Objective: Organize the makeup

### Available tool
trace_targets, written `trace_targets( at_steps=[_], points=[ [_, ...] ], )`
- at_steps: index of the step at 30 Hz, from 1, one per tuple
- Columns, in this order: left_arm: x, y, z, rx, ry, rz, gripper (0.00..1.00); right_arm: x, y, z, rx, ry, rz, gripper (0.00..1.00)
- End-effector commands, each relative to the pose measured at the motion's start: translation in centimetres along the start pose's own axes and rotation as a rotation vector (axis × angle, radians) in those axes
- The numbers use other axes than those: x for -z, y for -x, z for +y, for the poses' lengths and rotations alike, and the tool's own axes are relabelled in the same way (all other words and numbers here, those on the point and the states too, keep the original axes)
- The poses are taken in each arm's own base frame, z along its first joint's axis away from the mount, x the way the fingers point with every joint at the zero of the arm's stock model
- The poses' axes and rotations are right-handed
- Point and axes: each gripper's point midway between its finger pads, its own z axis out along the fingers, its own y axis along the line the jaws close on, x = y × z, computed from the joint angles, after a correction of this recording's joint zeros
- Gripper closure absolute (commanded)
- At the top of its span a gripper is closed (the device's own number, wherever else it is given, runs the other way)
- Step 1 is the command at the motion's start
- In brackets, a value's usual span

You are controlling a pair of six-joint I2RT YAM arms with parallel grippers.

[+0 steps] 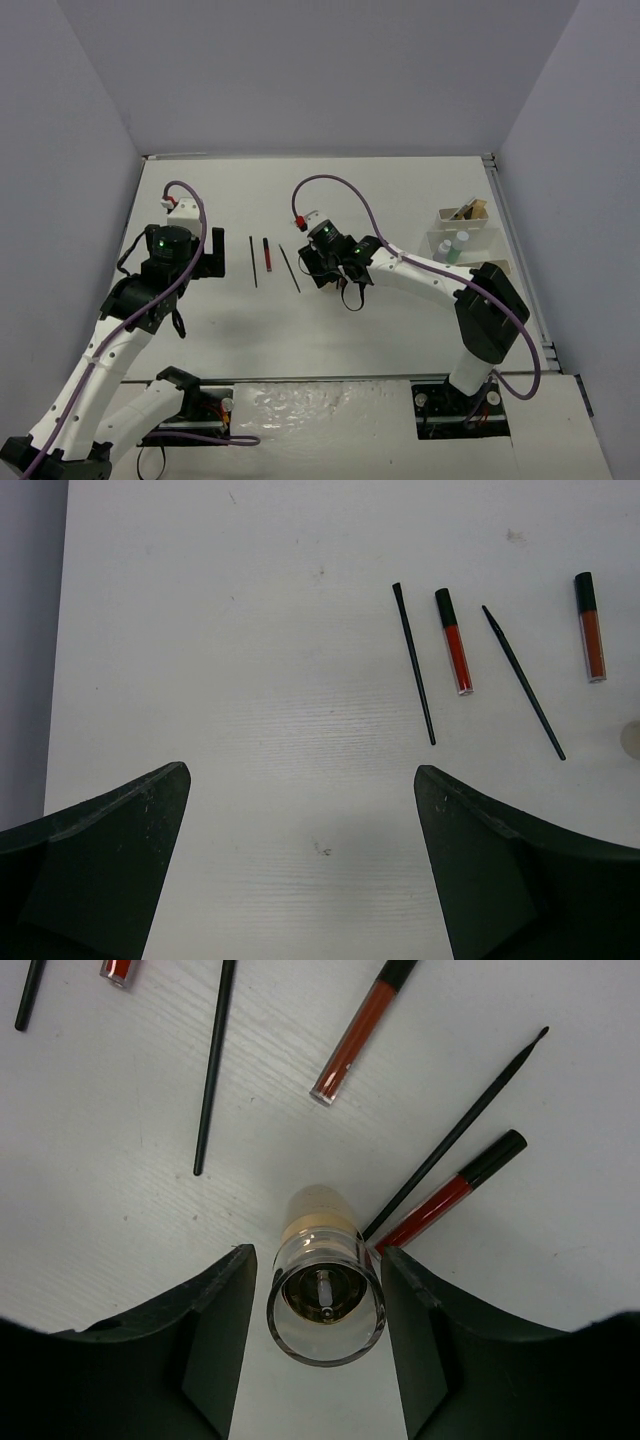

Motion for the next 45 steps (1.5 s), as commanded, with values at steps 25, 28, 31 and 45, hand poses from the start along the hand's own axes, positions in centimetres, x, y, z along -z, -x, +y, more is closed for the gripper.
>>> trace_targets(
  at_steps=[25, 28, 31, 45],
  points=[
    [0.1, 1.2, 0.0, 0.025, -0.020, -0.038, 0.07, 9.5, 7.0, -7.0, -0.212, -0.135, -0.260, 1.00],
    [0.1, 1.2, 0.1, 0.028, -0.019, -0.036, 0.06, 11.9, 6.6, -11.4, -0.298, -0.217, -0.282, 1.00],
    [0.1, 1.1, 0.1, 0.031, -0.022, -0.033, 0.07, 13.9, 5.9, -14.8, -0.362, -0.290, -0.292, 1.00],
    [0.2, 1.2, 0.1, 0.042, -0.030, -0.040, 0.07, 18.5, 0.3, -25.3, -0.604, -0.491, -0.258, 1.00]
  ],
)
